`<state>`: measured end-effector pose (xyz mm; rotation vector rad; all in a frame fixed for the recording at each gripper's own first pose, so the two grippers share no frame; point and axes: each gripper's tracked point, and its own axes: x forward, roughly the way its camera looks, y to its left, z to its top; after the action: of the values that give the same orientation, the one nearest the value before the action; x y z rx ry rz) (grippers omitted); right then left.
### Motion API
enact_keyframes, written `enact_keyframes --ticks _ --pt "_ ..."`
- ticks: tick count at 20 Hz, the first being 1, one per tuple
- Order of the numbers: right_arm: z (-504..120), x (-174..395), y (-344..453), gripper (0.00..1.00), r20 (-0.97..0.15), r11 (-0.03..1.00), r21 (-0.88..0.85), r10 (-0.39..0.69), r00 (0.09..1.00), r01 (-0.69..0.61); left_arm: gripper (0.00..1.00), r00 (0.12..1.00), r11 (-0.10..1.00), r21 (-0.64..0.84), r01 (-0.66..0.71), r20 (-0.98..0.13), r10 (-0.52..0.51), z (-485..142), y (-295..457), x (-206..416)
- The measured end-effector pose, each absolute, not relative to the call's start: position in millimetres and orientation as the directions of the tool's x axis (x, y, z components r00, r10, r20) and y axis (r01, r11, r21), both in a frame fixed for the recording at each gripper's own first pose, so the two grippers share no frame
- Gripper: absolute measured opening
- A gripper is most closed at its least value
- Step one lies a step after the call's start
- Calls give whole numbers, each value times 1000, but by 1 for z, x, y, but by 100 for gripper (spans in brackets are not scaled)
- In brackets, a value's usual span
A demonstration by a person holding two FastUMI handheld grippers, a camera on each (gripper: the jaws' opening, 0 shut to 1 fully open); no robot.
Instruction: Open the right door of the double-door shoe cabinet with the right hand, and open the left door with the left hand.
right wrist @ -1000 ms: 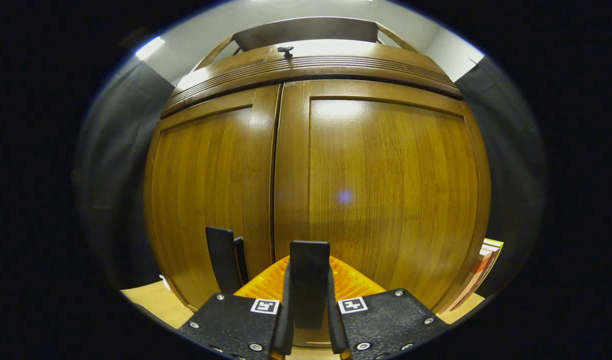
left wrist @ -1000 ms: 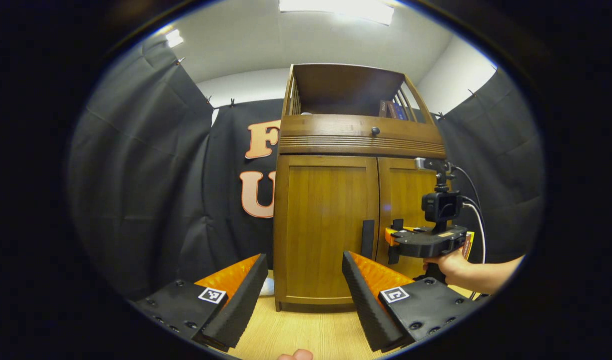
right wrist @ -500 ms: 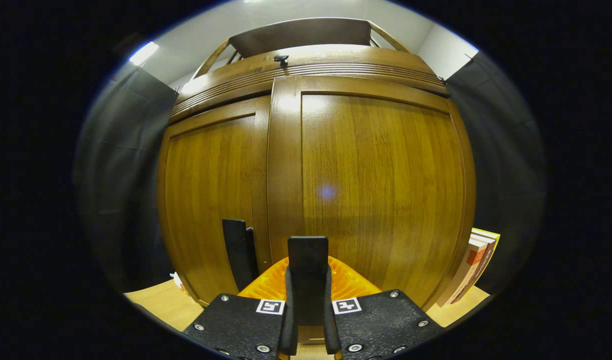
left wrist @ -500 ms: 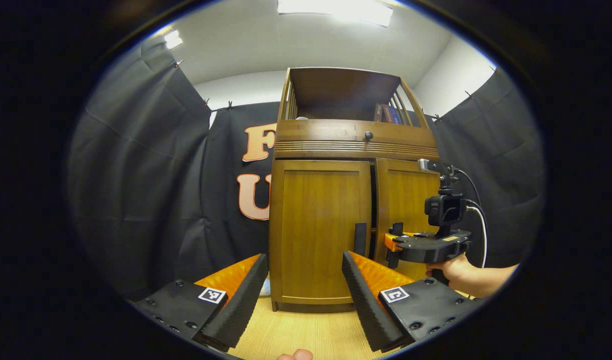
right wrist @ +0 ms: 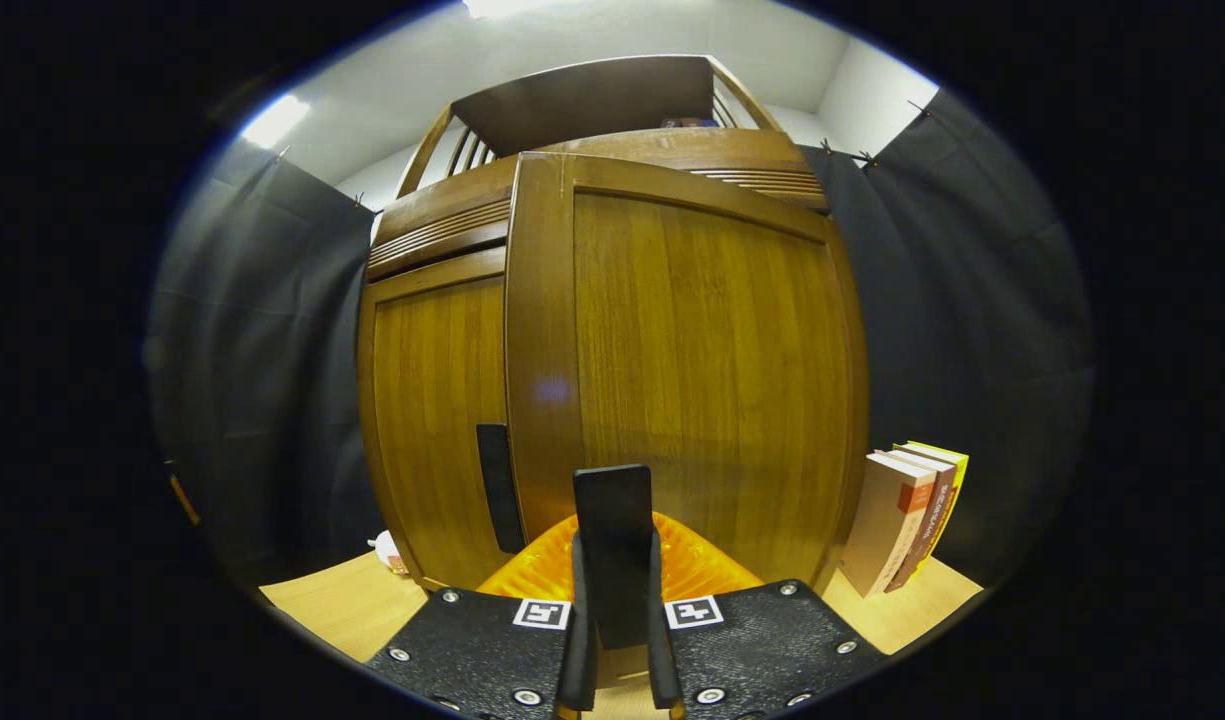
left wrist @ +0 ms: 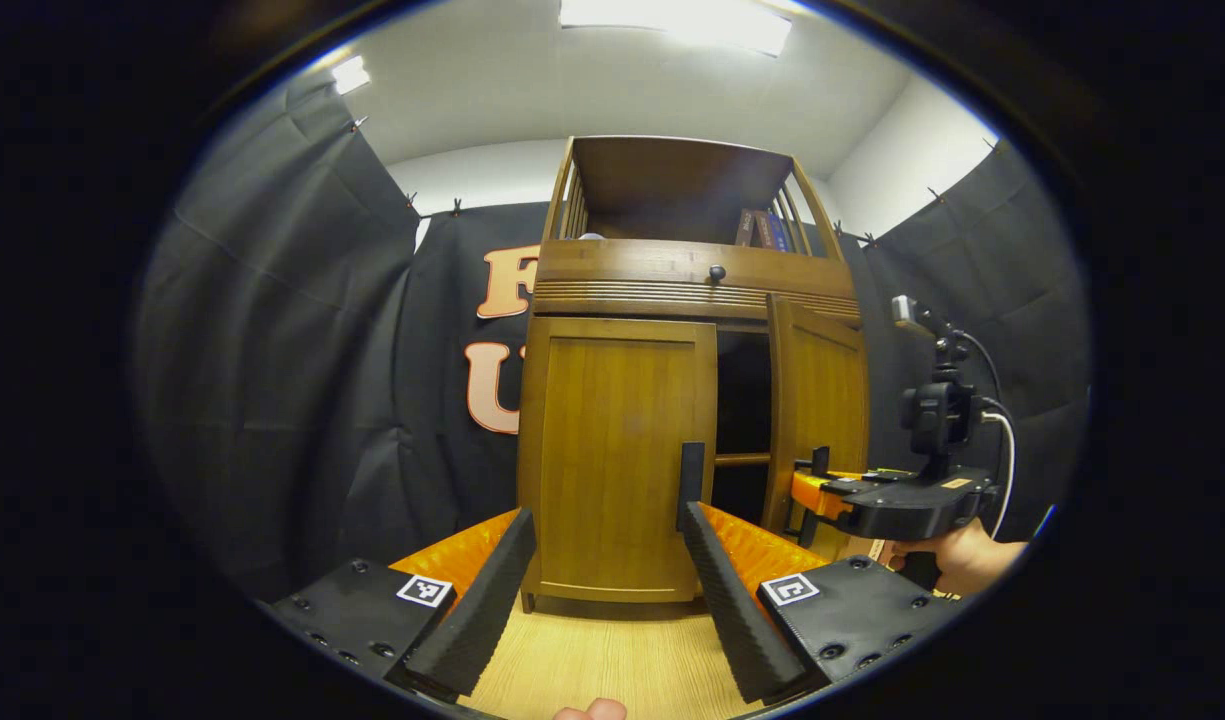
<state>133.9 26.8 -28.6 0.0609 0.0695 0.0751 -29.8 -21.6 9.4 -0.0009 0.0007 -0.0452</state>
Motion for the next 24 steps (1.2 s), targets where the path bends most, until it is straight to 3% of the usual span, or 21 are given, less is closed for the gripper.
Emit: enact_keyframes --ticks 1,2,7,8,14,15,17,21,24 --pt "-28 128 22 17 -66 996 66 72 995 -68 97 999 999 -1 50 -1 -50 10 -25 -30" --pt "-27 122 18 20 -68 996 62 71 995 -67 93 998 998 -3 56 0 -56 11 -29 -29" --pt "-24 92 -9 20 -62 996 65 65 996 -61 96 996 996 -15 85 -7 -85 7 -50 -29" --pt "-24 85 -16 20 -63 997 59 58 996 -54 93 996 996 -17 91 -7 -91 7 -53 -28" --pt "-17 54 -61 19 -58 1000 30 5 998 -3 100 993 993 -27 116 -3 -116 5 -69 -27" --pt "-17 51 -68 19 -60 999 32 -3 998 5 93 992 992 -29 124 -9 -125 3 -77 -25" --pt "-18 44 -82 19 -66 999 29 -24 998 26 97 992 992 -30 124 -11 -125 2 -79 -23" --pt "-45 27 -121 18 -135 995 -14 -96 986 95 93 992 991 -32 128 -12 -129 0 -86 -22" --pt "-38 24 -159 8 -86 983 -10 -185 979 185 93 991 991 -23 129 -24 -129 -3 -90 -23"
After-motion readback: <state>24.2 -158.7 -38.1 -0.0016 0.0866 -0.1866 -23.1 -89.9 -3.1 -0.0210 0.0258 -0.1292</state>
